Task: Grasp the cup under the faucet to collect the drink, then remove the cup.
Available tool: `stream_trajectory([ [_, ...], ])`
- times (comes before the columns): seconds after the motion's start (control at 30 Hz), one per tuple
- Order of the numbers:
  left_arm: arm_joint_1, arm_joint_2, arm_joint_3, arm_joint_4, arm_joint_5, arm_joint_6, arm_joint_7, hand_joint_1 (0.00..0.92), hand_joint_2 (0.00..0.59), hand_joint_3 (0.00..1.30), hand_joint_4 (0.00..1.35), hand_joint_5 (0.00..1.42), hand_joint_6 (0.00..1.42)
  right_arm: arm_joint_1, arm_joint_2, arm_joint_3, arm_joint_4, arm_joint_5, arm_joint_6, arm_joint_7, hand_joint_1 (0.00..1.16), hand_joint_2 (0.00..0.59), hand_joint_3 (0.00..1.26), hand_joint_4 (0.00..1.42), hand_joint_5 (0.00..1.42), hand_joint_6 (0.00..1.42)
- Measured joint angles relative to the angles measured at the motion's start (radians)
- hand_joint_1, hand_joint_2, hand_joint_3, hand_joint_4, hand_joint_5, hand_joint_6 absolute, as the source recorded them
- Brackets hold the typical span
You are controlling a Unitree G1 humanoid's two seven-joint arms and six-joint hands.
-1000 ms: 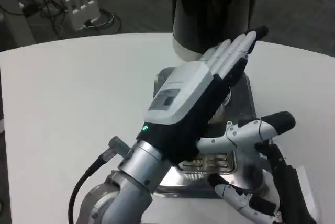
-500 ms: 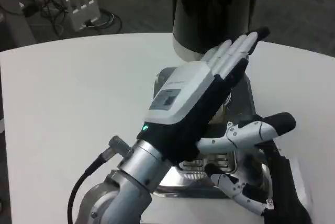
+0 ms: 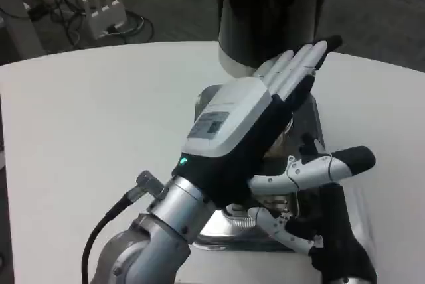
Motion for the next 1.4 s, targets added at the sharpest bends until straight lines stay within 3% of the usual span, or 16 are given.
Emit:
stream_trajectory([
  [0.33,-0.014,0.007,0.000,-0.002,0.014,0.003,-0.015,0.000,0.118,0.00,0.00,0.00,0.00,-0.049,0.000,0.014,0.034,0.021,0.013,-0.011,0.84,0.156,0.09,0.12,0.16,0.21],
  [0.73,-0.041,0.018,0.000,0.007,0.027,0.008,-0.032,0.000,0.118,0.00,0.00,0.00,0.00,-0.199,0.013,0.017,0.139,0.022,0.046,-0.027,0.82,0.159,0.07,0.11,0.16,0.20],
  [1.1,-0.050,0.023,0.004,0.010,0.027,0.008,-0.036,0.000,0.118,0.00,0.00,0.00,0.00,-0.256,0.029,0.000,0.221,0.029,0.046,-0.049,0.81,0.159,0.07,0.11,0.16,0.20],
  [1.4,-0.063,0.029,0.005,0.018,0.028,0.009,-0.038,0.000,0.119,0.00,0.00,0.00,0.00,-0.273,0.035,-0.001,0.226,0.031,0.046,-0.077,0.81,0.159,0.11,0.16,0.20,0.22],
])
